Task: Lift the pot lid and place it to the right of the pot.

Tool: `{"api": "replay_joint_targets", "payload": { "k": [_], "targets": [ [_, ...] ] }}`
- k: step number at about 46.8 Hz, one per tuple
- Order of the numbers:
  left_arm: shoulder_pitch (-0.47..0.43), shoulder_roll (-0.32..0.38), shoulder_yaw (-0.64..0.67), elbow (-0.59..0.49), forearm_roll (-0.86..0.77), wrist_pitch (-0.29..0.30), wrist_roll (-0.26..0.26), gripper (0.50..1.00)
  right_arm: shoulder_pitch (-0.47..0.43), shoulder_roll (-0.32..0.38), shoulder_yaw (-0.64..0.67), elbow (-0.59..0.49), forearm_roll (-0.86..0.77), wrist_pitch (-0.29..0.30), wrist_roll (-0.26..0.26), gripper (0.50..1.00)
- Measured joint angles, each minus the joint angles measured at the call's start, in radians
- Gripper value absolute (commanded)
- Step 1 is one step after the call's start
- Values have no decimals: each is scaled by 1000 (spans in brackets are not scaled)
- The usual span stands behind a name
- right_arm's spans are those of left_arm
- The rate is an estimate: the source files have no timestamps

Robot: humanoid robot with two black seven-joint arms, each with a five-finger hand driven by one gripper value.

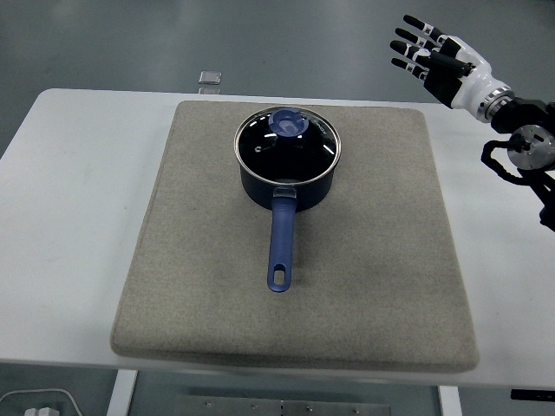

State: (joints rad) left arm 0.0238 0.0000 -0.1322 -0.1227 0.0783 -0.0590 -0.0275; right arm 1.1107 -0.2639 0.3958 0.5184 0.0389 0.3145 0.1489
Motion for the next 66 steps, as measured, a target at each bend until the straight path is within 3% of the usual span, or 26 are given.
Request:
{"api": "replay_joint_targets", "payload": {
  "k": [66],
  "targets": [
    [-3, 0, 2, 9, 6, 16, 0, 1000, 45, -2, -14, 2, -15, 5, -2, 932]
  ]
}}
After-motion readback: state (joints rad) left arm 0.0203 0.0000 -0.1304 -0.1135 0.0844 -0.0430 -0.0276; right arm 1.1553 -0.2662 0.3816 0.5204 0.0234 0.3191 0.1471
